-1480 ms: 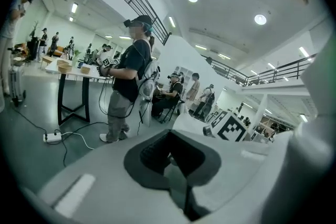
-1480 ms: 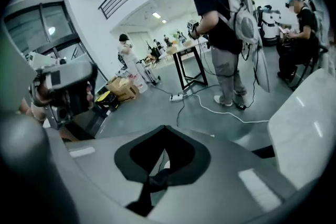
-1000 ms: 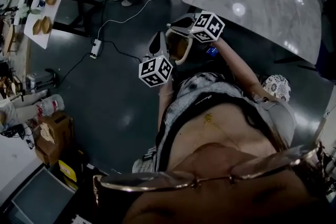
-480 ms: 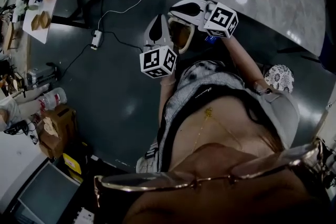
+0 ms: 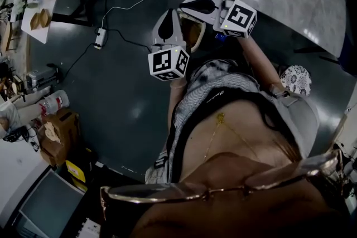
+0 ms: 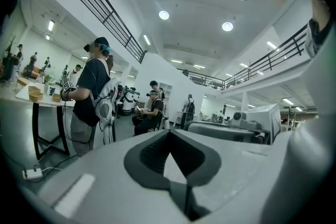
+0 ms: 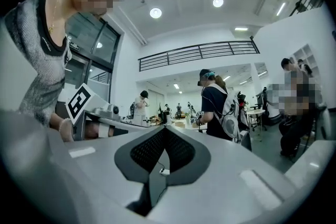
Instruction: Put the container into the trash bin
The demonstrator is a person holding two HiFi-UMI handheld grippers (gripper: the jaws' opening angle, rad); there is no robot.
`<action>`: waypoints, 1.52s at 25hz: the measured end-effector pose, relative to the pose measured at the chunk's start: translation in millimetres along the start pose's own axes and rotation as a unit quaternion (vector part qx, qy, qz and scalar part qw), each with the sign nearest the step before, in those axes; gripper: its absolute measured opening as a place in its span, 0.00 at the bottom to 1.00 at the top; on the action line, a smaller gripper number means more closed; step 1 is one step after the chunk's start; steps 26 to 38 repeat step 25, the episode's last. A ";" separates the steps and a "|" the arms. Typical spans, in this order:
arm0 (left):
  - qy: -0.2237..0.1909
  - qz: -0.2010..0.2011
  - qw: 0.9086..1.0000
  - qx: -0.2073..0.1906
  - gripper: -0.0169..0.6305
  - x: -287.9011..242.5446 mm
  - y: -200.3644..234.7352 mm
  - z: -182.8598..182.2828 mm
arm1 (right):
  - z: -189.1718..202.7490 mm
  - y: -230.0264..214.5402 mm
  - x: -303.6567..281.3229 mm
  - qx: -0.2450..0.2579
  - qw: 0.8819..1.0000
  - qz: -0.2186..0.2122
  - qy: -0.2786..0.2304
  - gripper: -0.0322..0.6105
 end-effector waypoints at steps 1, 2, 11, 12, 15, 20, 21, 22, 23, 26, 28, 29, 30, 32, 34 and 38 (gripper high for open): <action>0.000 0.000 1.000 0.000 0.03 -0.1 -0.8 0.7 | -0.3 1.1 -0.4 0.003 1.000 -0.002 -0.001 0.09; 0.001 0.001 1.000 0.000 0.03 -0.2 -1.4 1.3 | 0.5 1.6 -0.6 0.003 1.000 -0.003 0.001 0.09; 0.004 -0.002 1.000 0.002 0.03 2.2 1.6 1.0 | 0.9 2.7 -4.8 0.006 1.000 -0.005 0.010 0.09; 0.004 -0.002 1.000 0.003 0.03 2.6 2.1 1.2 | 1.2 3.2 -5.3 0.005 1.000 -0.006 0.011 0.09; 0.005 -0.003 1.000 0.002 0.03 3.1 2.8 2.0 | 3.2 3.9 -6.2 0.004 1.000 -0.006 0.015 0.09; 0.008 -0.005 1.000 0.005 0.03 4.6 3.9 3.6 | 3.8 4.0 -5.3 -0.001 1.000 -0.005 0.016 0.09; 0.009 -0.006 1.000 0.006 0.03 4.7 4.7 3.6 | 3.6 3.3 -5.6 -0.002 1.000 -0.005 0.016 0.09; 0.011 -0.007 1.000 0.007 0.03 4.3 5.7 3.4 | 3.8 2.2 -6.0 -0.004 1.000 -0.005 0.018 0.09; 0.013 -0.008 1.000 0.007 0.03 3.6 6.7 3.2 | 3.8 1.0 -6.6 -0.004 1.000 -0.004 0.020 0.09; 0.016 -0.009 1.000 0.007 0.03 1.8 8.9 2.5 | 3.2 -1.3 -8.1 -0.005 1.000 -0.004 0.022 0.09; 0.016 -0.009 1.000 0.007 0.03 1.8 8.9 2.5 | 3.2 -1.3 -8.1 -0.005 1.000 -0.004 0.022 0.09; 0.016 -0.009 1.000 0.007 0.03 1.8 8.9 2.5 | 3.2 -1.3 -8.1 -0.005 1.000 -0.004 0.022 0.09; 0.016 -0.009 1.000 0.007 0.03 1.8 8.9 2.5 | 3.2 -1.3 -8.1 -0.005 1.000 -0.004 0.022 0.09; 0.016 -0.009 1.000 0.007 0.03 1.8 8.9 2.5 | 3.2 -1.3 -8.1 -0.005 1.000 -0.004 0.022 0.09; 0.016 -0.009 1.000 0.007 0.03 1.8 8.9 2.5 | 3.2 -1.3 -8.1 -0.005 1.000 -0.004 0.022 0.09; 0.016 -0.009 1.000 0.007 0.03 1.8 8.9 2.5 | 3.2 -1.3 -8.1 -0.005 1.000 -0.004 0.022 0.09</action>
Point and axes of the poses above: the fingertips, and each gripper's own axes: x backward along the fingers, y to its left, z out of its underside, the point moved 4 cm from there along x, backward along the fingers, and after that the axes turned 7 degrees about z, right-handed, at the moved point
